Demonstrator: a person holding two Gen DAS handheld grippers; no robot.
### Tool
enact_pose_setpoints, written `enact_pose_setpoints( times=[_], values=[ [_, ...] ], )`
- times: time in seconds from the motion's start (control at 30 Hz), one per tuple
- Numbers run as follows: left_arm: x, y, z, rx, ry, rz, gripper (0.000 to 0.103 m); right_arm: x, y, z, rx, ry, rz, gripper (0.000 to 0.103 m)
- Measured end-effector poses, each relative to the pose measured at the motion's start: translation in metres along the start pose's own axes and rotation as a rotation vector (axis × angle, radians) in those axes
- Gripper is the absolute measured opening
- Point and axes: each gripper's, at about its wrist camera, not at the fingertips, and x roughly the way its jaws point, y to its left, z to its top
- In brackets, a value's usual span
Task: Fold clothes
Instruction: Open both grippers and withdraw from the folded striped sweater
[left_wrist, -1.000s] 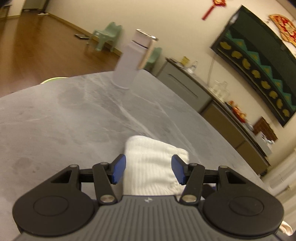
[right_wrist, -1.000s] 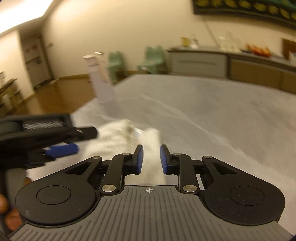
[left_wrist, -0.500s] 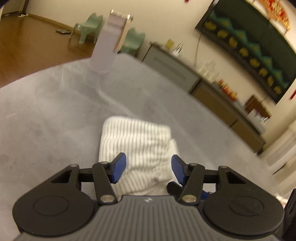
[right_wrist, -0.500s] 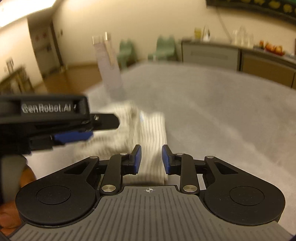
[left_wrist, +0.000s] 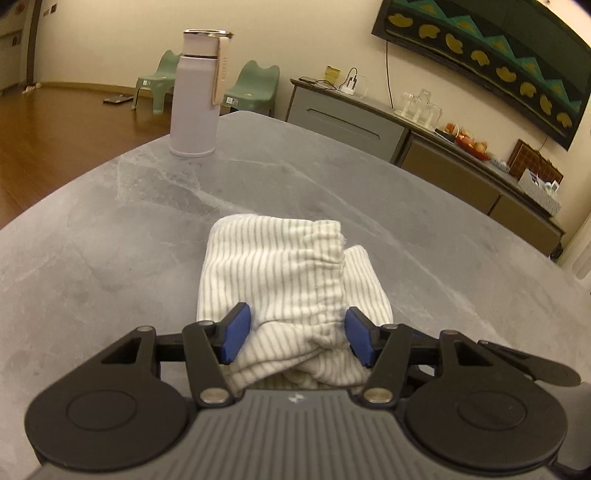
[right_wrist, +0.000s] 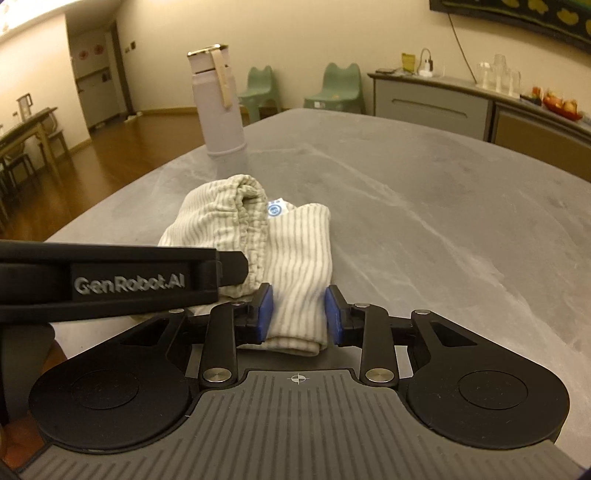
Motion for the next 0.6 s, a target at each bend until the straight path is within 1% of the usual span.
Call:
enact_pose_setpoints(
  times=[0.07,0.13,0.2,0.27,0.3,0.33,0.37,0.47,0.53,0.6],
  values=[
    [0.001,-0.002,0.0,0.012,-0.001,0.004,0.061,0.005,0.002,0.002,0.0,0.001,-0.004,0.038],
    [-0.001,-0.003,0.0,0.018,-0.01,0.001,0.062,0.006,0.002,0.005,-0.002,0.011,-0.005,0.039],
    [-0.011,-0.003,-0.003,0.03,-0.034,0.001,0.06,0.005,0.001,0.008,0.001,0.028,-0.003,0.038],
    [-0.031,-0.003,-0.009,0.031,-0.066,-0.018,0.061,-0.008,-0.004,0.009,0.015,0.033,-0.016,0.038],
    [-0.041,-0.004,-0.014,0.035,-0.076,-0.032,0.062,-0.02,-0.008,0.008,0.027,0.017,-0.018,0.038],
    [-0.047,-0.008,-0.02,0.041,-0.075,-0.039,0.062,-0.032,-0.014,0.004,0.035,0.008,-0.022,0.04],
    [-0.052,-0.014,-0.026,0.052,-0.068,-0.042,0.062,-0.043,-0.019,0.0,0.041,0.001,-0.027,0.043],
    [-0.059,-0.044,-0.044,0.096,-0.029,-0.079,0.062,-0.072,-0.048,-0.018,0.029,0.026,-0.067,0.044],
    [-0.059,-0.076,-0.054,0.109,0.02,-0.142,0.062,-0.099,-0.08,-0.03,0.047,0.024,-0.114,0.045],
    [-0.057,-0.114,-0.062,0.117,0.079,-0.217,0.062,-0.13,-0.12,-0.041,0.077,0.018,-0.181,0.048]
  ],
)
